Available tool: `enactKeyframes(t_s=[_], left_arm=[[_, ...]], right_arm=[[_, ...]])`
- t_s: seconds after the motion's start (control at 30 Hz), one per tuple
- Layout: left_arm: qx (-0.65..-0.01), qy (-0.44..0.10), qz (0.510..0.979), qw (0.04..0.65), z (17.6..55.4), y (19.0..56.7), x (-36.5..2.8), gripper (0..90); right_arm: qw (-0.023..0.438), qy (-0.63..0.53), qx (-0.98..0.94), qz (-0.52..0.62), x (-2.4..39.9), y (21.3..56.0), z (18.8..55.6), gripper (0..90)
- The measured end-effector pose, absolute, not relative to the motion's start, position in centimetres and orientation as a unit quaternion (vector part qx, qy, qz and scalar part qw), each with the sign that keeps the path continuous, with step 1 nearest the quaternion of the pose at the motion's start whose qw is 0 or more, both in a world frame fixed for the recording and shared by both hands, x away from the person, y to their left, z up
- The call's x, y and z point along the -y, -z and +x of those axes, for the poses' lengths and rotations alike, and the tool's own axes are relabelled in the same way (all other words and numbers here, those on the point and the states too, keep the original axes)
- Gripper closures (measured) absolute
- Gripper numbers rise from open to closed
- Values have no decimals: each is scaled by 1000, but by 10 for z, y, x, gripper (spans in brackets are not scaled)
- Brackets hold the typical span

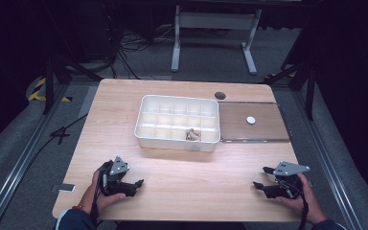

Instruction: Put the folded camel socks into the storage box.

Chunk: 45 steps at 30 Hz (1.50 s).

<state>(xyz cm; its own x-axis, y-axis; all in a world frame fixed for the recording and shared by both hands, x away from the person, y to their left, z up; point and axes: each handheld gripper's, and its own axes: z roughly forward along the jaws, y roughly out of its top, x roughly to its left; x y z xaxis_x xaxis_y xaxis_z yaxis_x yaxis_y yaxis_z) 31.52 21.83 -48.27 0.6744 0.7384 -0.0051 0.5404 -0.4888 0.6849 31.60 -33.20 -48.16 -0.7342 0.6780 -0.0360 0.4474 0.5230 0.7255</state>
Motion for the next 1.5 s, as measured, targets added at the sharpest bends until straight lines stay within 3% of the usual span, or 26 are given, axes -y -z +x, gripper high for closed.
enactKeyframes(t_s=[0.13, 1.5], left_arm=[[-376, -147, 850, 337, 315, 483, -219, 126], [-373, -147, 851, 339, 315, 483, -218, 125]], right_arm=[[154, -379, -843, 349, 340, 487, 314, 216], [166, -372, -831, 379, 341, 487, 315, 216]])
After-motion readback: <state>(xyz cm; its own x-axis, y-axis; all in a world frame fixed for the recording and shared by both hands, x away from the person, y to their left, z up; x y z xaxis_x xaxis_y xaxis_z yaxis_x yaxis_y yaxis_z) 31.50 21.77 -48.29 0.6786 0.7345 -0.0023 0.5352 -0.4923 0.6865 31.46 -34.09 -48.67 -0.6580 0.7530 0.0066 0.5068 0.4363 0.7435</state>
